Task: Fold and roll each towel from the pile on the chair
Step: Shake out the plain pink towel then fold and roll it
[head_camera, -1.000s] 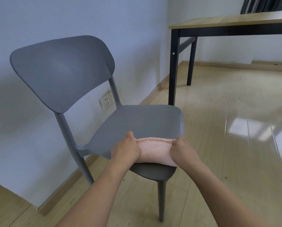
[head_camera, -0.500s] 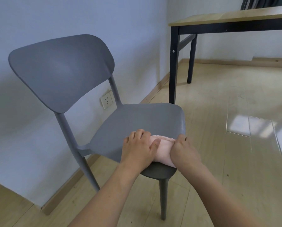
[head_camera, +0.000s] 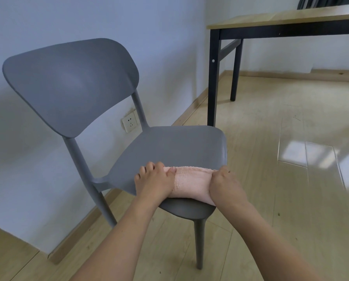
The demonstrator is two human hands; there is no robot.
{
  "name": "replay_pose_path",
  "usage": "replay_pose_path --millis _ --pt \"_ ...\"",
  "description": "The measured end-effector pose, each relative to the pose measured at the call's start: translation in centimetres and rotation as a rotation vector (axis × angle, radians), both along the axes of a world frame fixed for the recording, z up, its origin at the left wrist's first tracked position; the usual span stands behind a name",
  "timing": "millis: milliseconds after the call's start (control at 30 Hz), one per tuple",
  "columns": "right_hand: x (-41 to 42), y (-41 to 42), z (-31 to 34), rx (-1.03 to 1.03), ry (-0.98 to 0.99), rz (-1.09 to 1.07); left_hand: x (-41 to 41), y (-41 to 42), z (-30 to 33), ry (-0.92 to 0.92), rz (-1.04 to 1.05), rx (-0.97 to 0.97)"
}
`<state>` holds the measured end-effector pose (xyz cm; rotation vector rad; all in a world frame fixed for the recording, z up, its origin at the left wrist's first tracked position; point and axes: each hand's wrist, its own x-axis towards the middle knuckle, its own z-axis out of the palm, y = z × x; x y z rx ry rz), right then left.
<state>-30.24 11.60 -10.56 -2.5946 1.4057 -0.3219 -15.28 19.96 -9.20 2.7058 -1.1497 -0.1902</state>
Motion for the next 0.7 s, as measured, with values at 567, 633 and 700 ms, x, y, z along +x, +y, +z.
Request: replay_pose_path --millis 567,633,700 --pt "-0.6 0.7 3.5 0.742 -0.906 -0.236 -2.4 2.2 1.9 0.746 0.16 -0.715" --pt "-0.9 0.9 3.6 0.685 -0.852 -0.187 -3.5 2.5 2.2 0.738 0.159 -0.669" --pt "-1.4 1.2 3.4 0.623 -0.817 -0.177 -4.4 2.6 2.3 0.631 0.148 -0.603"
